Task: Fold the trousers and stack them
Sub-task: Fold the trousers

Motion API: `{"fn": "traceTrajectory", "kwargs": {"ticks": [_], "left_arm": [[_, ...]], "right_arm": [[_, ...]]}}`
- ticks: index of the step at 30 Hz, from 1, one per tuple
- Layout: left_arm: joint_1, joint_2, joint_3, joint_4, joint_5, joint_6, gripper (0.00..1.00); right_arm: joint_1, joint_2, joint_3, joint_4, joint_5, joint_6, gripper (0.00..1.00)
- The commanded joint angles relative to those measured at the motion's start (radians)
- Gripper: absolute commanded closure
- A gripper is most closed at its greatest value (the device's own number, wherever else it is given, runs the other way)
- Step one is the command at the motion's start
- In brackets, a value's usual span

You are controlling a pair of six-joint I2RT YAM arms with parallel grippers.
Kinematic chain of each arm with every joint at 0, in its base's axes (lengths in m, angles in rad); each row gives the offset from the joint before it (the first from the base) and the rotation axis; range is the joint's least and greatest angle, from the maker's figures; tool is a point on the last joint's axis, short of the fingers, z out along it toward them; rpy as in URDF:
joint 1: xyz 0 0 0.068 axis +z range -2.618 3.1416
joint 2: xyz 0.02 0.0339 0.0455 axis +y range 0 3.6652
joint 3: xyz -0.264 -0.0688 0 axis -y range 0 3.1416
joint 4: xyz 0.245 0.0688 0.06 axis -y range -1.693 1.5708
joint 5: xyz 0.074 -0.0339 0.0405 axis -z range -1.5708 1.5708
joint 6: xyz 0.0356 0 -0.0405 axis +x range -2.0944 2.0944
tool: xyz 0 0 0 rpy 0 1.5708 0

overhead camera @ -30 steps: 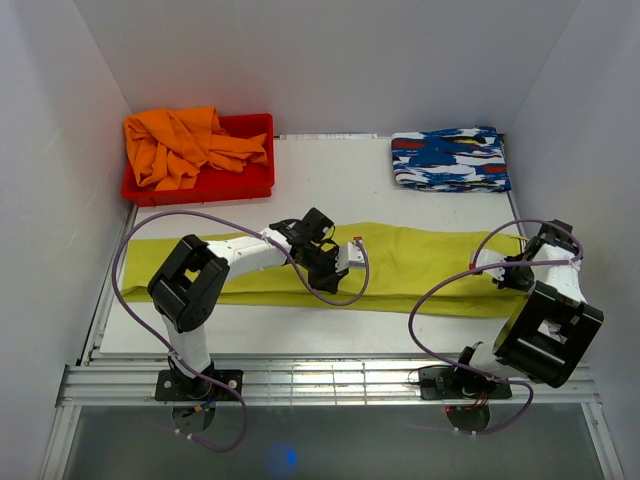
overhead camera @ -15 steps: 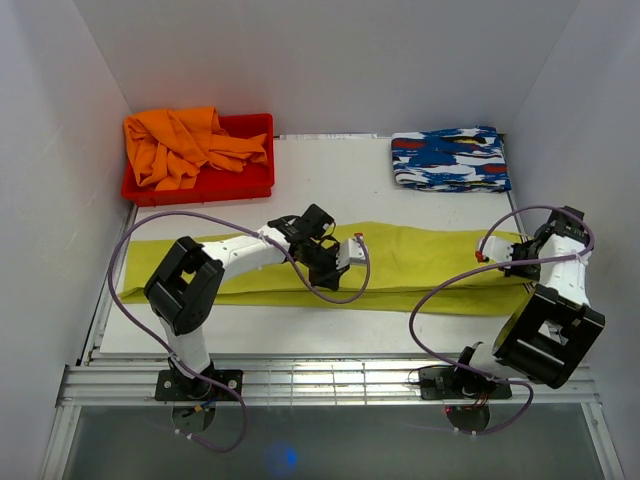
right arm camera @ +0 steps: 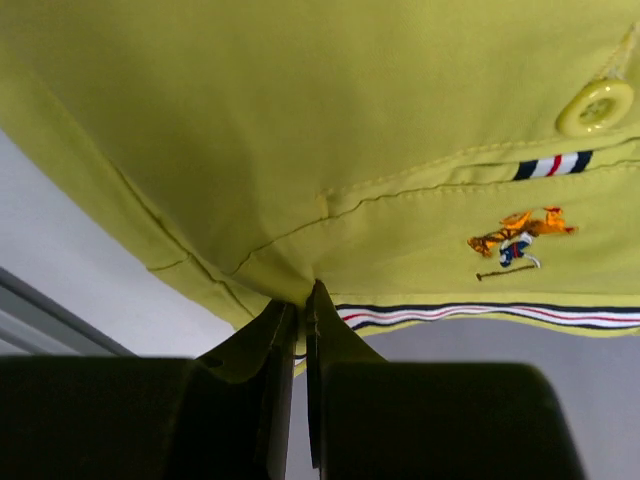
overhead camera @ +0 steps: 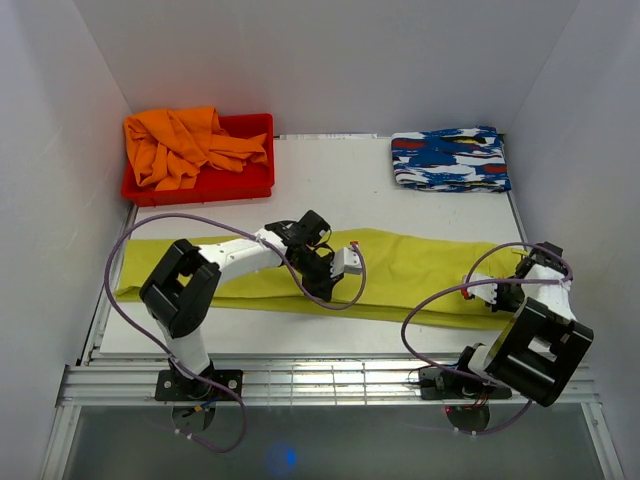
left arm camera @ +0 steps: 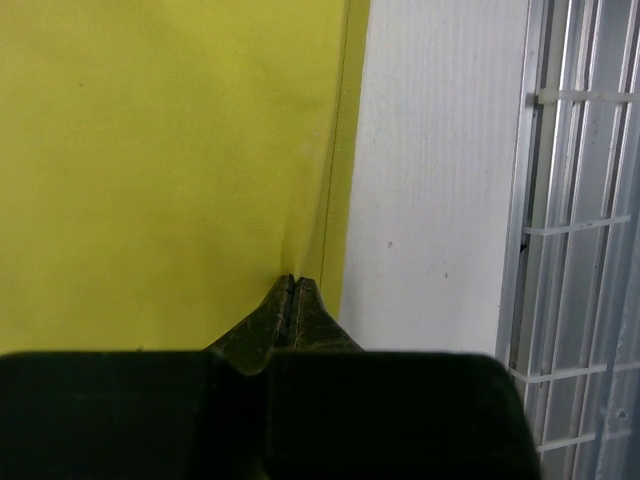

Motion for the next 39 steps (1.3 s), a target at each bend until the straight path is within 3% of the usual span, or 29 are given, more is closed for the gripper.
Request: {"fn": "traceTrajectory", "kwargs": {"ticks": [1, 6, 10, 18, 22, 27, 30, 37, 39], "left_arm": [[-0.003, 0.073, -0.027, -0.044, -0.007, 0.046, 1.0], [-0.001, 0.162, 0.016, -0.03, -0.068, 0.02, 1.0], [0.0, 0.165, 0.066, -0.015, -0.093, -0.012, 1.0], [0.043, 0.025, 0.152, -0.113, -0.027, -0.018, 1.0], [0.042, -0.048, 0.087, -0.154, 0.028, 0.005, 1.0], [0.04, 0.012, 0.013, -0.153, 0.061, 0.028, 1.0], [0.039, 0.11, 0.019, -0.13, 0.018, 0.033, 1.0], [0.039, 0.172, 0.04, -0.094, -0.016, 0.046, 1.0], [0.039, 0.175, 0.045, -0.097, -0.022, 0.053, 0.95]], "right_arm": [[-0.002, 0.051, -0.023, 0.133, 0.05, -0.001, 0.92], [0.021, 0.141, 0.032, 0.176, 0.058, 0.078, 0.92], [0.035, 0.178, 0.199, 0.109, 0.018, 0.127, 0.92], [-0.008, 0.128, 0.414, -0.109, -0.11, 0.114, 0.92], [-0.051, 0.037, 0.324, -0.166, -0.111, -0.001, 0.92], [-0.064, -0.018, 0.044, 0.072, -0.04, -0.096, 0.92], [-0.04, 0.037, -0.021, 0.229, 0.003, -0.075, 0.92], [-0.026, 0.193, 0.106, 0.224, 0.046, 0.046, 0.92], [-0.025, 0.207, 0.132, 0.222, 0.064, 0.046, 0.92]]}}
